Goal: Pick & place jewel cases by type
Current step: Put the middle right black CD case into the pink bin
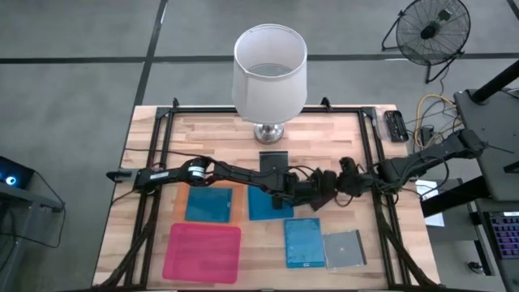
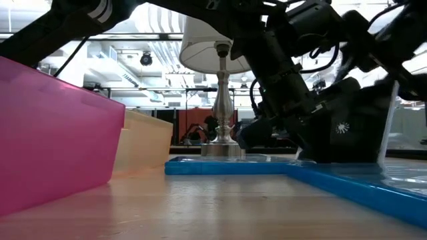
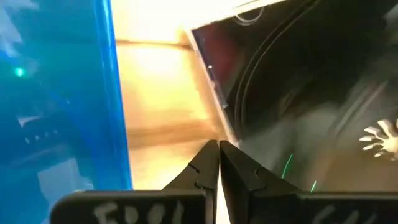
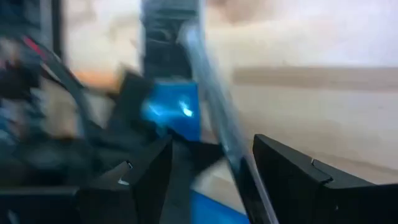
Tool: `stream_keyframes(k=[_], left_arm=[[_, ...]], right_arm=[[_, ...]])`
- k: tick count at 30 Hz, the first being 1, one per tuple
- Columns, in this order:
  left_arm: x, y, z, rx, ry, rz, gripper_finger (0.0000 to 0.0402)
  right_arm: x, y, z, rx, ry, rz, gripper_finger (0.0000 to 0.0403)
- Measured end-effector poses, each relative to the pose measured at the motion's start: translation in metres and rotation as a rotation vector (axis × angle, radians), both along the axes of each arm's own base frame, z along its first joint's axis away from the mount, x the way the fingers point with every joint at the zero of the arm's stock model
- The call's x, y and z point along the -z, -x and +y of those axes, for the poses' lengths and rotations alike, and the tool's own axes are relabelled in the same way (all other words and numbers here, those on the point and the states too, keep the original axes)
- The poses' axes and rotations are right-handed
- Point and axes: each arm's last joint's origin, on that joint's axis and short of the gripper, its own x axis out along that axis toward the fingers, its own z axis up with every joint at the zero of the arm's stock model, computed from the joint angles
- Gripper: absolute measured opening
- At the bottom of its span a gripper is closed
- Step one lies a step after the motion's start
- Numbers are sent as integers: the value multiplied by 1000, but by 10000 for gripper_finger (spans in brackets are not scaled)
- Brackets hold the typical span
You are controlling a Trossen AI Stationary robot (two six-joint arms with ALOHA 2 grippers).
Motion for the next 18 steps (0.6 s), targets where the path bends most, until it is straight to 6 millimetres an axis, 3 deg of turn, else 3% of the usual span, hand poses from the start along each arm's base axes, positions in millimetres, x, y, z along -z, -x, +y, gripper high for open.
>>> stream_keyframes(k=[10,18], left_arm=[[0,0,-2,18,-7,3,0],[0,1,-3,18,7,5,0]], right_arm=[[2,-4,4,-122,61,51,219],[1,11,1,-221,77,127,214]])
